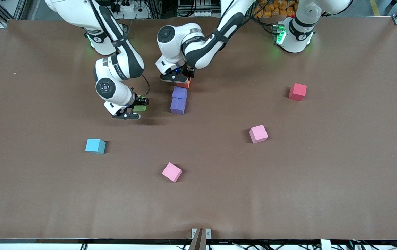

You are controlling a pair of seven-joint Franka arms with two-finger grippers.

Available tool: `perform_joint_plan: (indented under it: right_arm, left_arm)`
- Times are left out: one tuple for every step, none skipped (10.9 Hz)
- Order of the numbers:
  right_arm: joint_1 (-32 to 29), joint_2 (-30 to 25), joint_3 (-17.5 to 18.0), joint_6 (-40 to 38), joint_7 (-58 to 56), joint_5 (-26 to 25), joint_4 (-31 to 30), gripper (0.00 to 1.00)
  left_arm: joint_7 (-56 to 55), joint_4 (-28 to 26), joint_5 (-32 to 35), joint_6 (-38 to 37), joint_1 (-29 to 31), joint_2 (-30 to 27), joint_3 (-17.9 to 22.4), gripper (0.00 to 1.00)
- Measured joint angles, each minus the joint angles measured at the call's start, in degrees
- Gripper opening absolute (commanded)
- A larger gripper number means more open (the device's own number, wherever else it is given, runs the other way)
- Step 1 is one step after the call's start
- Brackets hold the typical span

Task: Arrange blocks into number 1
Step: 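Grasp the green cube with the right gripper while the left gripper holds orange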

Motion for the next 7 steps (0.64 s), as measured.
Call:
perform_joint_plan:
  right_arm:
    - [-0.05, 0.00, 0.00, 0.13, 0.00, 0.04, 0.44, 0.61]
    - [-0.20, -0.04, -0.01, 0.15, 0.03, 0.06, 1.05, 0.61]
    - [-0.53, -0.17, -0.02, 0.16, 0.03, 0.07, 1.89, 0.61]
    - [-0.88, -0.41, -0.05, 0.16, 0.03, 0.07, 2.88, 0.61]
    - [-1.12, -0.73, -0.18, 0.07, 0.08, 0.08, 3.90, 0.61]
    - [-1.30, -1.06, -0.59, -0.65, 0.10, 0.08, 5.03, 0.61]
    - [-1.43, -1.31, -1.32, -2.69, 0.10, 0.08, 6.57, 0.61]
  left_arm:
    - [0.00, 0.36, 0.01, -0.02, 0.04, 0.04, 0.17, 0.00]
    - [0.00, 0.70, 0.01, -0.03, 0.06, 0.25, 0.30, 0.00]
    - [0.00, 1.18, 0.01, -0.03, 0.06, 0.65, 0.36, 0.00]
    - [0.00, 1.66, 0.02, -0.03, 0.06, 1.09, 0.53, 0.00]
    - [0.00, 2.03, 0.02, -0.04, 0.08, 1.55, 0.94, 0.00]
    - [0.00, 2.35, 0.02, -0.04, 0.10, 1.97, 1.42, 0.00]
    - [0.00, 2.65, 0.02, -0.04, 0.13, 2.23, 1.71, 0.00]
